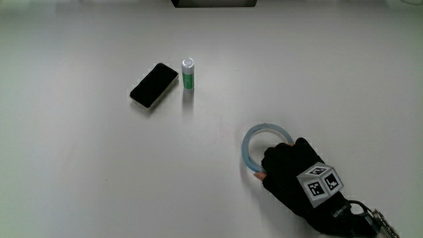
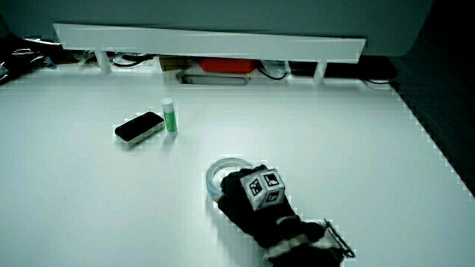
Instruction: Pick blue tape
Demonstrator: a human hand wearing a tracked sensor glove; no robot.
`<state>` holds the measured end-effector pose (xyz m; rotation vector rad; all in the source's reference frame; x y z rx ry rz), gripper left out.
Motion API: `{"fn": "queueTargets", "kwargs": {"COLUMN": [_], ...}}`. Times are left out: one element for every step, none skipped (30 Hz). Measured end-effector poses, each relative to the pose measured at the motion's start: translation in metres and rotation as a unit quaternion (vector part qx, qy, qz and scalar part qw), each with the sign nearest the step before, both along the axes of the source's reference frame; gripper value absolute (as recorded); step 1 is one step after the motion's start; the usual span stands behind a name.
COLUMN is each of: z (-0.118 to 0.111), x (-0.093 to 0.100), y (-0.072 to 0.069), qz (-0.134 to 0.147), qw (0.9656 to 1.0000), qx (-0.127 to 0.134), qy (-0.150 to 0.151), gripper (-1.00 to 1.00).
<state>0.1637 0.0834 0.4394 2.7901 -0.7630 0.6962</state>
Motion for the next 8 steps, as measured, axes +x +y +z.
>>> {"fn": "queueTargets", "kwargs": {"z": [-0.001,-0.002,-0.002,-0.002,-0.001,0.003,0.001,0.001], "x": [-0.003,-0.007,-0.011,-0.015,-0.019,-0.023,-0.028,-0.034], "y": [-0.002,-0.004,-0.006,-0.008,-0.011,-0.013,-0.016,-0.02], "qz": [-0.005,-0.01,-0.012,-0.014,-0.025,-0.025,-0.029,-0.031], "qw": [1.0,0.9999,0.9998,0.9997,0.999,0.9979,0.9979,0.9976], "qx": [0.007,0.014,0.015,0.016,0.037,0.056,0.056,0.059], "qy": [0.0,0.001,0.004,0.007,0.009,0.02,0.015,0.019], "gripper": [1.0,1.0,1.0,1.0,1.0,1.0,1.0,1.0]}}
